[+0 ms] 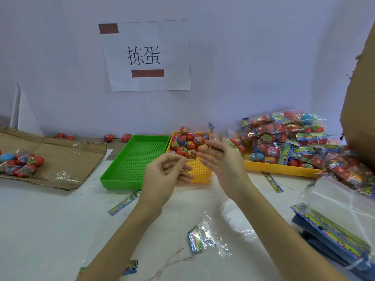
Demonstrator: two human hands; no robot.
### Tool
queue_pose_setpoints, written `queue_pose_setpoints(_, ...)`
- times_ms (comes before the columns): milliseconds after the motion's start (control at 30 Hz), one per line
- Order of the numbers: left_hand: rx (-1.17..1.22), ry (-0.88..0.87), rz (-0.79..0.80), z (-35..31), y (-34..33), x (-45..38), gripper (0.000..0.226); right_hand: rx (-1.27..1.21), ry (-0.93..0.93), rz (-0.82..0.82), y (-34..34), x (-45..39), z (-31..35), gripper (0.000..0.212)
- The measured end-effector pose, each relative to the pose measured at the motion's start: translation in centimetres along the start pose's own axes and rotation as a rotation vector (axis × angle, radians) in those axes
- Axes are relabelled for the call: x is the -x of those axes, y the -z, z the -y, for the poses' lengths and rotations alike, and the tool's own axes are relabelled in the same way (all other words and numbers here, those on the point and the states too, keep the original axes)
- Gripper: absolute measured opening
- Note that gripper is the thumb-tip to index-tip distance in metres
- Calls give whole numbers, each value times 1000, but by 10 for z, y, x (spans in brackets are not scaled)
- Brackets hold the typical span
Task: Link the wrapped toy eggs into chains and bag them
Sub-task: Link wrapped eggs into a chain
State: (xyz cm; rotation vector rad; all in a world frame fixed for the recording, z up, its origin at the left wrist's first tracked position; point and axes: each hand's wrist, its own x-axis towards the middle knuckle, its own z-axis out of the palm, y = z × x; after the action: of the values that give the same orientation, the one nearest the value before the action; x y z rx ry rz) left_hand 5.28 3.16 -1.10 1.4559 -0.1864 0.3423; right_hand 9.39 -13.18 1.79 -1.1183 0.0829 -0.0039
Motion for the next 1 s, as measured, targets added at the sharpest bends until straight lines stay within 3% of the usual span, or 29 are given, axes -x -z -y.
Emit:
queue_pose_setpoints(67,23,54,-44,-2,9,-4,8,-241,-34,-23,12,-5,11,50)
queue_pose_setpoints(167,-154,-70,-21,-1,9,-4,11,-476,-101,5,18,-6,16,50)
queue_pose_setpoints(267,-350,-190,51,7,-1,3,11,-475,-165,56,10,-1,6,54)
queue_pose_setpoints(400,-511,-307,142,9,-6,8,30,-462,-205,104,-3,9,-5,58)
queue_pose_setpoints(500,-532,-367,167,8,-4,8,14,-529,-246,104,-4,10,-7,59)
queue_pose_setpoints(600,-473,-234,205,9,-4,8,13,-648,-292,91,1,9,-2,56)
queue_pose_setpoints(767,-169,46,190,3,-6,6,25,-715,-259,48,6,6,8,49)
queue_pose_setpoints(867,-124,90,214,3,-7,6,36,-745,-276,66,6,6,7,48)
queue_pose_setpoints(1000,-73,106,157,3,-7,6,16,-755,-290,102,1,8,2,48)
